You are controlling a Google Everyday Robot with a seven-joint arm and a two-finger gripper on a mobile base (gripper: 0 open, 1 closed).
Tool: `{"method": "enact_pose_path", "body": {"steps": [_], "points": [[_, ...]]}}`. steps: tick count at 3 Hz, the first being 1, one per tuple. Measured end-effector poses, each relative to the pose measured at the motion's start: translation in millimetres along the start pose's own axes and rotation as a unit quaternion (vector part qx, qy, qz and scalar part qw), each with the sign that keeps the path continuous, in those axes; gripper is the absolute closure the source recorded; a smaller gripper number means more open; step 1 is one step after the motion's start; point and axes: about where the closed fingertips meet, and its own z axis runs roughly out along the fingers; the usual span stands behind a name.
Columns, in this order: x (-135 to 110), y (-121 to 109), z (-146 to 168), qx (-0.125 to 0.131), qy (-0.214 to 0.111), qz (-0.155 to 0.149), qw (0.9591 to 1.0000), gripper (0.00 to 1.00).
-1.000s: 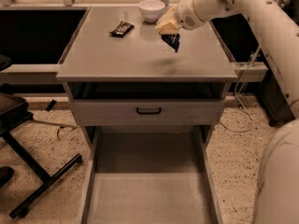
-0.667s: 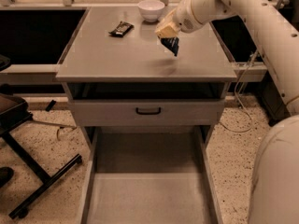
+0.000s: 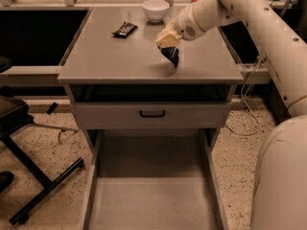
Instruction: Pick rxbar blueberry from middle drawer and place on counter
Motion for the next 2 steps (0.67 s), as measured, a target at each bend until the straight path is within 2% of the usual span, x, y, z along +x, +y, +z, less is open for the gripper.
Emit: {"method": "enact_pose_path", "body": {"steps": [2], "points": [[5.6,13.7,17.4,-0.035,-0.003,0.019,0.9992,1.00]]}}
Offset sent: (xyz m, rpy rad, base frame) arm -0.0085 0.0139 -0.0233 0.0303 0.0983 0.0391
